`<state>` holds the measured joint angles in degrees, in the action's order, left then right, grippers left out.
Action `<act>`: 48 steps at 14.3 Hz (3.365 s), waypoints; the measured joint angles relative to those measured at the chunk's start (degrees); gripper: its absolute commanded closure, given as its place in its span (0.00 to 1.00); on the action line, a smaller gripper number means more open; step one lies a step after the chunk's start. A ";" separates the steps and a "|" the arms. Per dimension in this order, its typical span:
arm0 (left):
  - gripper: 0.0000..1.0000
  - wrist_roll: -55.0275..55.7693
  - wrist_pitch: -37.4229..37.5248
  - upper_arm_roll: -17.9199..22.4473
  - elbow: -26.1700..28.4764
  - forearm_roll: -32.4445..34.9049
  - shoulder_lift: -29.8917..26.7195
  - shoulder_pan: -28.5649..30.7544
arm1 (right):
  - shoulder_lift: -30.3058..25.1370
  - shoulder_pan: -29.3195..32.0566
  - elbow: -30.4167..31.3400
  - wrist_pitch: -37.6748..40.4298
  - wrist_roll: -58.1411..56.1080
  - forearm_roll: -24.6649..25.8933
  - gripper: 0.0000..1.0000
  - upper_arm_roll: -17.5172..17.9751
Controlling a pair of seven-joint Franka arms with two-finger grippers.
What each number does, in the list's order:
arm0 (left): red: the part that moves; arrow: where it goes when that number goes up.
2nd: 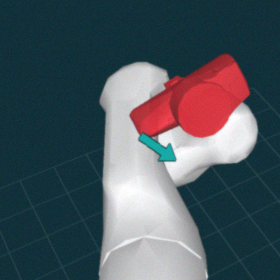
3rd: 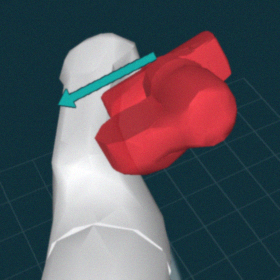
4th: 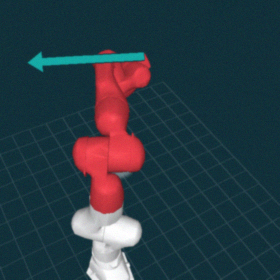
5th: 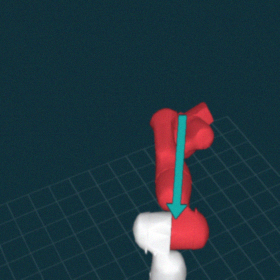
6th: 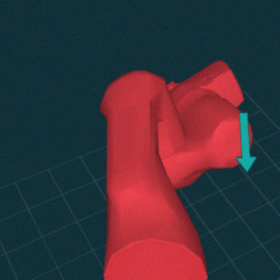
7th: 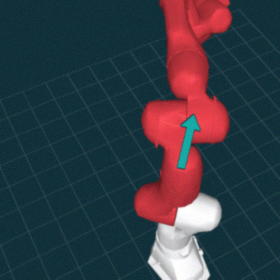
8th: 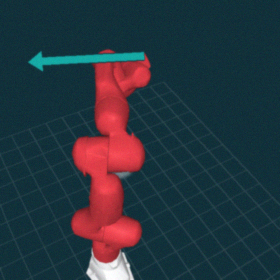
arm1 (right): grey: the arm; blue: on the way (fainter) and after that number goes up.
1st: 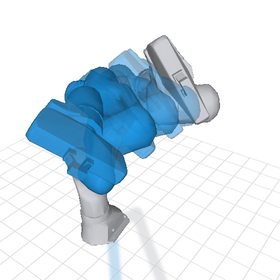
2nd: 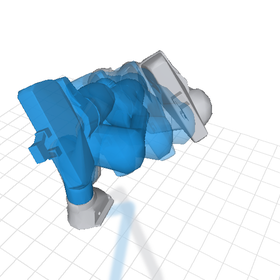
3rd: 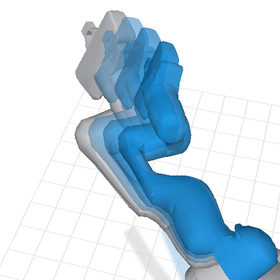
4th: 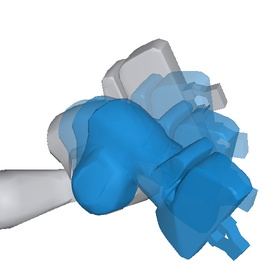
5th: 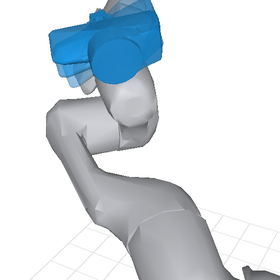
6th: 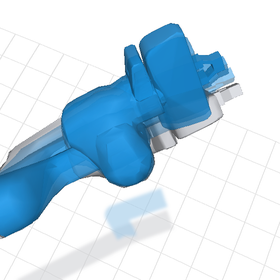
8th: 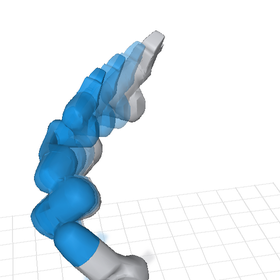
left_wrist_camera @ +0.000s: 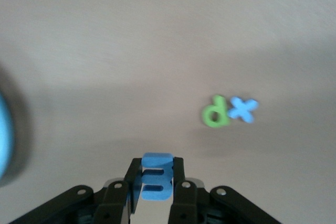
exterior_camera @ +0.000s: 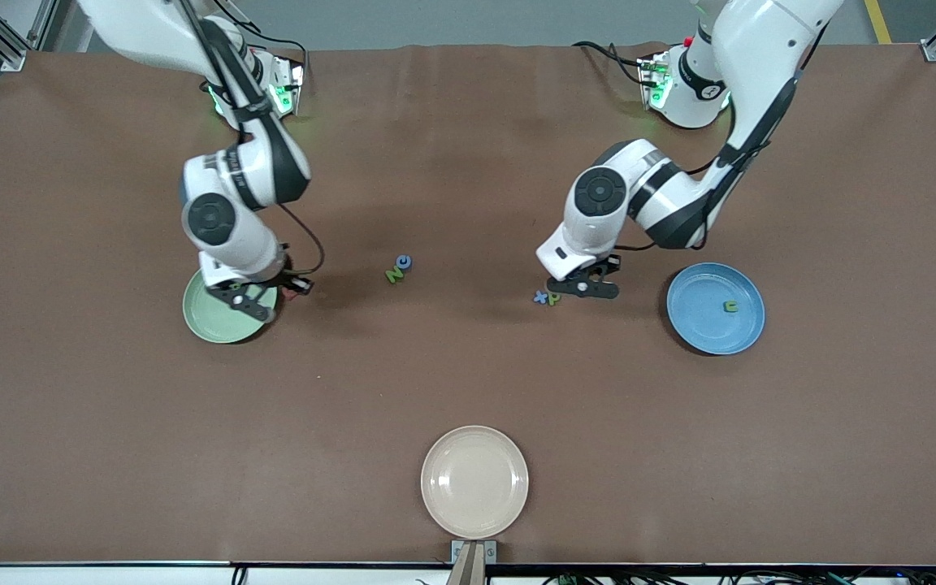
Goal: Sort upper and lower case letters into plates
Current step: 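Place the blue letter on the blue plate while the right gripper places pink, then grasp the green Z with the right gripper while the left gripper returns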
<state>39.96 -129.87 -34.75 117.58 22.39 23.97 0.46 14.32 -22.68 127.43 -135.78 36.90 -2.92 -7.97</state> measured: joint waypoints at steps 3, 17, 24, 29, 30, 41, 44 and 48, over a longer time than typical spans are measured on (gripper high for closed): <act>0.95 -2.29 1.48 -5.05 1.33 -0.01 -1.47 10.71 | -0.31 4.93 2.11 -1.74 -7.04 0.00 1.00 0.00; 0.95 -17.64 -3.81 -11.97 8.88 15.75 3.31 39.72 | 3.37 6.35 7.56 -12.85 -8.87 0.01 0.00 0.22; 0.88 -17.62 -5.90 -11.99 8.83 20.49 8.17 41.97 | 0.67 6.26 0.33 1.64 -8.20 -0.18 0.00 0.83; 0.00 -17.71 -5.97 -12.21 8.52 20.76 8.24 41.97 | -0.96 -3.15 -1.48 1.69 9.73 -1.14 0.00 2.56; 0.00 -17.81 -6.03 -12.40 8.32 20.93 8.22 41.98 | -0.67 -6.32 -1.50 -0.13 14.62 -1.92 0.00 2.71; 0.00 -4.57 -6.02 -22.13 6.54 21.05 7.91 37.37 | 12.73 -19.19 -9.87 -7.69 40.72 -3.08 0.07 2.90; 0.00 0.42 -6.02 -22.06 5.18 21.04 8.76 31.64 | 14.69 -20.42 -9.92 -8.99 41.73 -3.09 0.14 2.88; 0.00 3.78 -6.00 -21.84 3.55 21.04 10.54 26.99 | 15.25 -21.05 -9.92 -9.11 41.89 -3.09 0.34 2.88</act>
<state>43.75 -135.88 -56.59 121.13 43.43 34.51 27.45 29.56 -43.73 117.51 -144.89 78.79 -6.01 -5.10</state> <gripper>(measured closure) 0.000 0.167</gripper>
